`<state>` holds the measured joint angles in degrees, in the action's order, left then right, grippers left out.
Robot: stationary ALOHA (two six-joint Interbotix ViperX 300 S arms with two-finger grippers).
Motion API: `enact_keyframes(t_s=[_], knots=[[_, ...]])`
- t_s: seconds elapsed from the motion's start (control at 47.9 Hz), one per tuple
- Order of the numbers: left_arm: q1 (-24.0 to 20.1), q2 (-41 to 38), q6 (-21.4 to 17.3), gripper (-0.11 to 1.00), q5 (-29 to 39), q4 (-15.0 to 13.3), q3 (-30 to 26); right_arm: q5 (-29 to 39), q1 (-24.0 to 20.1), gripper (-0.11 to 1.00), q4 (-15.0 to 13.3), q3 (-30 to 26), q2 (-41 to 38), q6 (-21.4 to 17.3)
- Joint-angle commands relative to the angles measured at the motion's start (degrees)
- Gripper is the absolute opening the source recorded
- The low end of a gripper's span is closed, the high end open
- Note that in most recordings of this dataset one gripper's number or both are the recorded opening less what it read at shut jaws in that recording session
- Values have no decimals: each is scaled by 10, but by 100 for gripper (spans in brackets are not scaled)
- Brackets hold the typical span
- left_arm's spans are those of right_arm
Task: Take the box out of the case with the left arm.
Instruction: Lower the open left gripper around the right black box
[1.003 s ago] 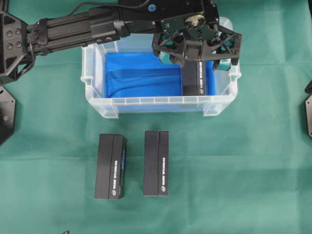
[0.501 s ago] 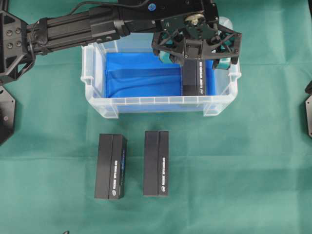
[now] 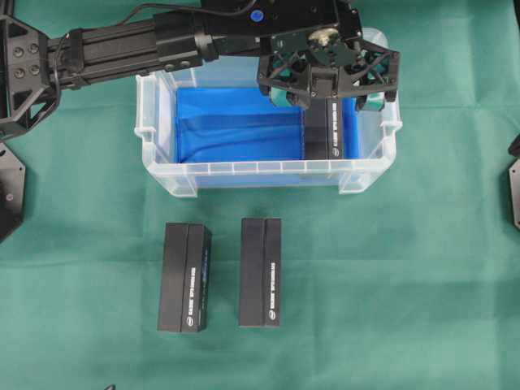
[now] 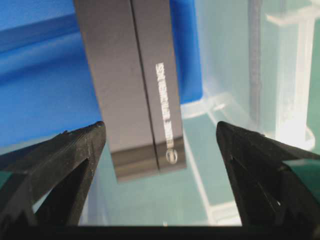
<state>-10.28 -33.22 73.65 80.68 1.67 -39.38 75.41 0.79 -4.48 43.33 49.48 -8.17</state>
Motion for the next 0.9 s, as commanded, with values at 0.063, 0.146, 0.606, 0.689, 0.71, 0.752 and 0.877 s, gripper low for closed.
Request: enact_keyframes(t_s=[0.063,0.146,0.606,0.689,0.71,0.752,0.877], knots=[[-3,30,0,95,-12,2,25,-3,1,7,0,-9,-2,-2],[-4,36,3,95,-16,2,42,-3,1,7,1,-9,-2,-2],[-5,40,11,95,-64,2,75,-4,1,7,1,-9,-2,-4],[-5,40,11,95,-66,2,80,-4,1,7,2,-9,-2,-4],[-5,40,11,95,-67,1,80,-4,1,7,2,-9,-2,-4],[-4,40,11,95,-66,2,82,-4,1,7,2,-9,-3,-4],[-5,38,11,95,-71,2,83,-4,1,7,2,-9,-2,-4]])
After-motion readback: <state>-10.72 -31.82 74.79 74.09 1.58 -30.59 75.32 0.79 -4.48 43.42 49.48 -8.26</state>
